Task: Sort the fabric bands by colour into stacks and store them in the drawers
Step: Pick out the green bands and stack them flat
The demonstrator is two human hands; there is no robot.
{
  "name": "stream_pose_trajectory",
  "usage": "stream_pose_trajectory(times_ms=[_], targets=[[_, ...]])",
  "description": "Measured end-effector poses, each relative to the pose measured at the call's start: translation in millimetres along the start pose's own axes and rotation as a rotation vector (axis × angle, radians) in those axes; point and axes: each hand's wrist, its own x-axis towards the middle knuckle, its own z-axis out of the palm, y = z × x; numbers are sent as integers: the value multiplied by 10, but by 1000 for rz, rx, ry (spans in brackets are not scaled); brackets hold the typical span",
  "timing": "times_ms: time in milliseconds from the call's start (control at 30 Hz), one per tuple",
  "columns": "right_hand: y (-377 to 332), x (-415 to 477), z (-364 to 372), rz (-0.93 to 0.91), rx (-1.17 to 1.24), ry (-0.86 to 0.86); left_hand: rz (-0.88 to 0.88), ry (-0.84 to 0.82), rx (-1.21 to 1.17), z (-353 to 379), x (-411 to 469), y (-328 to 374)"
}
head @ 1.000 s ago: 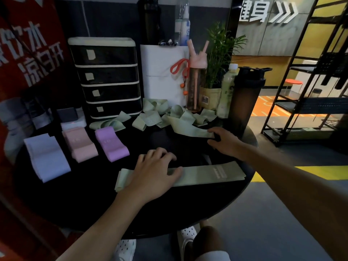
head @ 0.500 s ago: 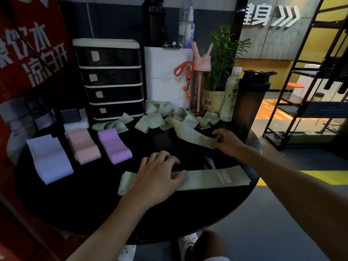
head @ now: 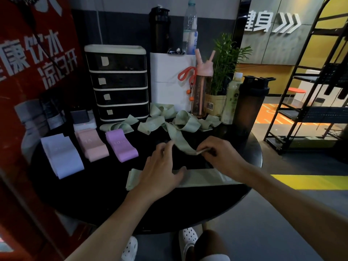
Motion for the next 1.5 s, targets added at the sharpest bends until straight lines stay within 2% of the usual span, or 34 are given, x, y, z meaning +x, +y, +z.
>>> stream_pose_trajectory(times_ms=[100,400,500,600,767,933,1033,1100,1167,1300,1400,1500], targets=[[-71,-218,74,-83,-62,40,36,36,-21,1,5,-10],[-88,-517,292,160,-38,223,136,-38,118,79,20,-31],[-129,-511,306,184,-72,221,131,-45,134,93,25,-38],[-162,-537,264,143,-3,211,128,-38,136,95,28,-36],[-220,-562,204,267,292,185,137,-21,118,88,28,-43],[-285,-530,117,242,349,337,148,95,-35,48,25,-47],[-381,-480,-27,197,393,325,212,208,-13,-30,13,-51],[-475,-444,-131,137,396,314,267,228,4,-124,38,-20],[-596,-415,-226,90,418,302,310,179,-124,-234,74,63],[-803,-359,-406,3,444,295,295,-88,-502,-465,187,316],[-893,-366,-502,-59,403,364,266,-217,-578,-568,281,407],[-835,-403,-556,-24,420,476,231,-277,-601,-593,321,349]])
